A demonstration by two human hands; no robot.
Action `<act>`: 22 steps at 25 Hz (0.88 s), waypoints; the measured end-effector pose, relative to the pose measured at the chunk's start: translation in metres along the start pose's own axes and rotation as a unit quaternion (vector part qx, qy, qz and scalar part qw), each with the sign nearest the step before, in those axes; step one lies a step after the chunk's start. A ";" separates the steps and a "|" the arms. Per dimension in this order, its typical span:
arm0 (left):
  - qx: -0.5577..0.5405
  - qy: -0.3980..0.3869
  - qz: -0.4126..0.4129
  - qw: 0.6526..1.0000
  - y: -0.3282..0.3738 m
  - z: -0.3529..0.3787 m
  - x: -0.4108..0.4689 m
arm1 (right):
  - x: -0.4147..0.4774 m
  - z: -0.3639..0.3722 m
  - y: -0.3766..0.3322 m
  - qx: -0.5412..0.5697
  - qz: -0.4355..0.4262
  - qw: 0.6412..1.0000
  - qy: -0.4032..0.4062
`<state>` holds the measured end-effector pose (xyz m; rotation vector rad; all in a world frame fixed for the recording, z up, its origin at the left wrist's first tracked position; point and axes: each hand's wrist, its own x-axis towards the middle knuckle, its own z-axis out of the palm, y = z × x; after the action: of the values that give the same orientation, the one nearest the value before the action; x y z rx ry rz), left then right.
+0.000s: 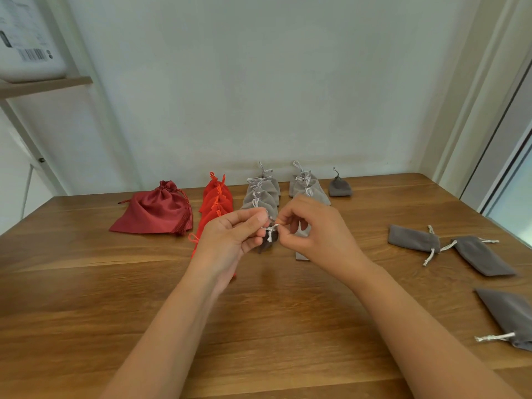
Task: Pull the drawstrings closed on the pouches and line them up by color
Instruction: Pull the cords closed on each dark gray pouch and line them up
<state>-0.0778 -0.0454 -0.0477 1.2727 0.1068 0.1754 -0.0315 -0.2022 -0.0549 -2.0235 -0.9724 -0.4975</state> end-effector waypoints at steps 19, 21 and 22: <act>0.105 -0.044 -0.118 0.986 0.010 -0.014 -0.001 | -0.002 0.005 -0.004 0.034 -0.007 0.999 -0.034; 0.152 -0.052 -0.109 0.981 0.011 -0.014 -0.002 | -0.003 0.008 -0.001 0.018 0.002 0.998 -0.054; 0.169 -0.051 -0.105 0.979 0.010 -0.013 -0.002 | -0.003 0.009 -0.001 0.010 -0.003 0.998 -0.056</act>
<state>-0.0826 -0.0304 -0.0418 1.5959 0.1874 -0.0957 -0.0346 -0.1961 -0.0619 -2.0497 -1.0454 -0.3798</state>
